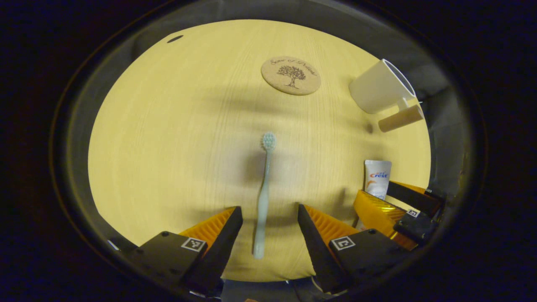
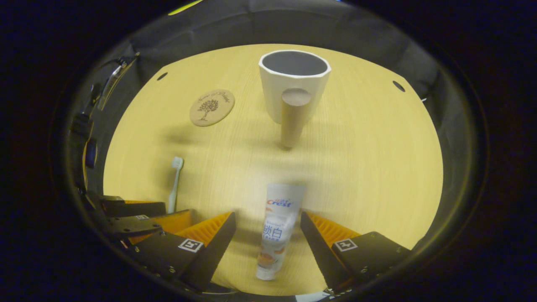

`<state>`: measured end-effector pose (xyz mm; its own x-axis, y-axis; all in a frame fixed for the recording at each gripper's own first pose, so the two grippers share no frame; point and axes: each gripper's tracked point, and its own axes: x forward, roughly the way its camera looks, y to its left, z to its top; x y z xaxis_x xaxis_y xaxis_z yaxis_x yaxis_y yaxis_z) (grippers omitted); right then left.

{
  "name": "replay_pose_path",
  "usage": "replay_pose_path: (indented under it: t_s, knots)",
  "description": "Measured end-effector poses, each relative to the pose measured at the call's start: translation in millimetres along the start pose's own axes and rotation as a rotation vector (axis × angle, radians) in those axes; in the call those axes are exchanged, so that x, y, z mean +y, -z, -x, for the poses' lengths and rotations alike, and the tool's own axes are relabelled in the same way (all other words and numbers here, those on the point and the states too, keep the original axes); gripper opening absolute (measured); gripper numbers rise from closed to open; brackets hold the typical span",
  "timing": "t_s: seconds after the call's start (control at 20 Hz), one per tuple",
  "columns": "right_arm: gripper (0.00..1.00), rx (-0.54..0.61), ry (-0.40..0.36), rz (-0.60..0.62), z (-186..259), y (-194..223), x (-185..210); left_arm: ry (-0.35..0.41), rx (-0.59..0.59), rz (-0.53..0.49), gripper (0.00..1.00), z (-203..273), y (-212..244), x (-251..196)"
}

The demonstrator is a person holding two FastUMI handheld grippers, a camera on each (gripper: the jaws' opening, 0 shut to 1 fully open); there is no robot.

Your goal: Put the toothbrush and toothpaste on the desktop into the cup, then pick up the cup and place it on the coaster on the desktop.

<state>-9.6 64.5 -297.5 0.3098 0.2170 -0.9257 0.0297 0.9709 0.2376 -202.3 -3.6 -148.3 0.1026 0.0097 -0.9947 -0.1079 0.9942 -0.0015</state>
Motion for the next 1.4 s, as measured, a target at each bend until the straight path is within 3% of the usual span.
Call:
replay_pose_path:
  t_s: [0.2,0.3,0.35,0.45,0.5,0.55,0.6,0.65,0.7,0.75,0.8,0.85,0.9,1.0,1.05,1.1,1.15,1.25,1.4]
  knots:
    - [0.95,0.038,-0.001,0.005,-7.7,7.4,-1.8,-0.080,0.021,-0.043,0.89,-4.8,1.8,7.5]
    - [0.89,0.044,0.008,0.009,-10.0,9.2,-4.3,-0.101,0.019,-0.058,0.70,-4.0,1.1,8.3]
    - [0.86,0.037,0.014,0.009,-10.9,8.3,-6.4,-0.104,0.019,-0.058,0.69,-3.5,1.7,7.9]
    - [0.78,0.042,0.020,0.011,-9.3,8.4,-8.6,-0.106,0.011,-0.046,0.60,-4.1,0.7,4.2]
    - [0.75,0.043,0.024,0.011,-10.2,9.6,-9.8,-0.109,0.006,-0.042,0.49,-4.0,0.9,1.2]
    - [0.70,0.044,0.029,0.017,-9.5,10.5,-11.1,-0.110,-0.004,-0.053,0.45,-4.1,1.7,0.1]
    - [0.68,0.039,0.040,0.013,-10.7,10.9,-13.5,-0.109,-0.016,-0.068,0.43,-3.4,1.2,-1.6]
    - [0.55,0.044,0.037,0.013,-9.4,12.7,-13.0,-0.102,-0.025,-0.062,0.48,-6.8,2.1,-2.9]
    - [0.54,0.043,0.032,0.023,-9.4,13.2,-12.7,-0.097,-0.029,-0.070,0.25,-5.0,1.2,-4.6]
    - [0.54,0.039,0.018,0.008,-10.7,15.0,-11.0,-0.094,-0.028,-0.087,0.26,-5.1,2.8,-5.7]
    - [0.43,0.041,0.015,0.007,-8.7,13.4,-11.6,-0.093,-0.037,-0.103,0.25,-6.7,1.9,-7.6]
    - [0.40,0.040,0.003,0.009,-10.2,12.5,-10.1,-0.090,-0.034,-0.097,0.22,-7.2,3.6,-8.9]
    - [0.39,0.039,-0.004,0.013,-8.4,13.1,-10.2,-0.084,-0.037,-0.109,0.14,-5.5,2.8,-11.0]
    - [0.40,0.031,-0.014,0.010,-8.4,12.7,-9.8,-0.081,-0.041,-0.132,0.14,-6.4,1.2,-8.0]
    - [0.40,0.028,-0.020,0.008,-8.3,12.3,-9.9,-0.079,-0.035,-0.136,0.10,-8.6,3.2,-8.5]
    - [0.39,0.017,-0.026,0.000,-8.1,11.5,-10.4,-0.073,-0.044,-0.144,0.09,-7.3,2.9,-8.6]
    - [0.33,0.007,-0.037,-0.011,-8.6,10.7,-9.3,-0.068,-0.052,-0.148,0.10,-6.4,3.7,-7.9]
    - [0.33,-0.013,-0.066,-0.017,-6.0,9.8,-8.6,-0.039,-0.085,-0.149,0.05,-5.4,2.4,-8.9]
    - [0.33,-0.080,-0.101,-0.016,1.7,3.9,-9.4,-0.014,-0.135,-0.127,0.08,-1.8,3.3,2.7]
